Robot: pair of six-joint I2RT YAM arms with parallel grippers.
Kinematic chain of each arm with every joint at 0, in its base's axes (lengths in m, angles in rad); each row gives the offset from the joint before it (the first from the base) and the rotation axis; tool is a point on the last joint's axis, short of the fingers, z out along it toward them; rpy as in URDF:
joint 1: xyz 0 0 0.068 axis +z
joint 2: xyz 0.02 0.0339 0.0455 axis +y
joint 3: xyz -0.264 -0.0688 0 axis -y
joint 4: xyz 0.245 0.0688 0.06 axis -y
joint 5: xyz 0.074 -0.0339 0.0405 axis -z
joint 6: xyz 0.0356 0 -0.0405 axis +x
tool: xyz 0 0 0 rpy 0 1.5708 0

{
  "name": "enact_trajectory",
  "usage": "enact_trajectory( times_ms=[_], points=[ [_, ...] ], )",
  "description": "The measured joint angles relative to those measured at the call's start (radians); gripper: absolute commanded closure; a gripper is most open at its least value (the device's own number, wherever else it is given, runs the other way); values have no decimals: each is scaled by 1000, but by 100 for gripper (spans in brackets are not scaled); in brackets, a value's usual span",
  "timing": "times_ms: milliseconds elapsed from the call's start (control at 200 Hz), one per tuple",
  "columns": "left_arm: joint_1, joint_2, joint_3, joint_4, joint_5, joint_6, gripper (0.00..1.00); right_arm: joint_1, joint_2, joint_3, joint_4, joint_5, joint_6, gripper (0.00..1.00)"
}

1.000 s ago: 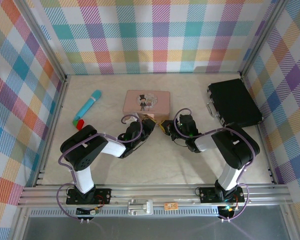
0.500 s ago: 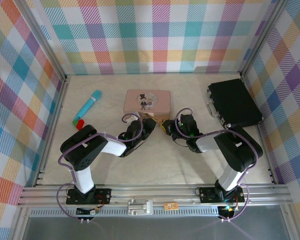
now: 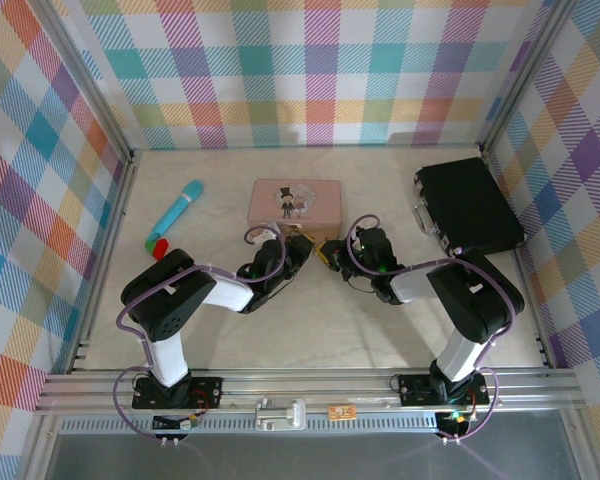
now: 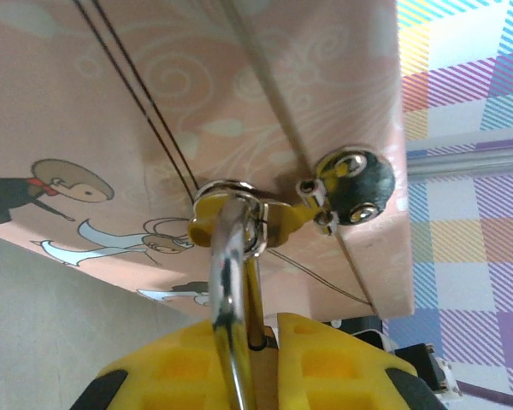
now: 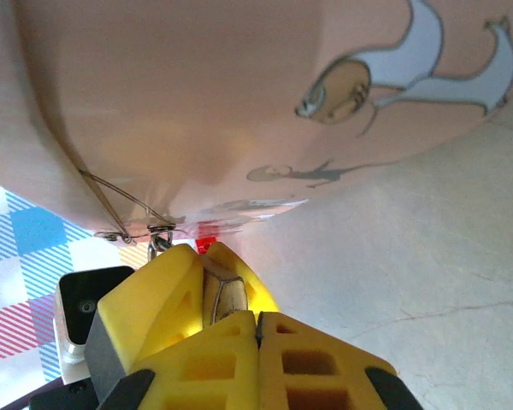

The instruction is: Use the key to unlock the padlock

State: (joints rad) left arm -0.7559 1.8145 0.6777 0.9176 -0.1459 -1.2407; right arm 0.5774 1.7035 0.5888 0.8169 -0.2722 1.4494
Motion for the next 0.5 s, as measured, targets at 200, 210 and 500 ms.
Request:
enact_trajectory(
  times_ms=[200,210,500],
  points=[
    [2,1,-1,0,-13,-1,100,-5,14,26,-29,-13,-48,100],
    [2,1,-1,0,-13,-1,100,-6,15,27,-29,-16,-49,100],
    [13,-16,-21,-3,-14,3,100,-23,74,66,-9,-108,-56,100]
  ],
)
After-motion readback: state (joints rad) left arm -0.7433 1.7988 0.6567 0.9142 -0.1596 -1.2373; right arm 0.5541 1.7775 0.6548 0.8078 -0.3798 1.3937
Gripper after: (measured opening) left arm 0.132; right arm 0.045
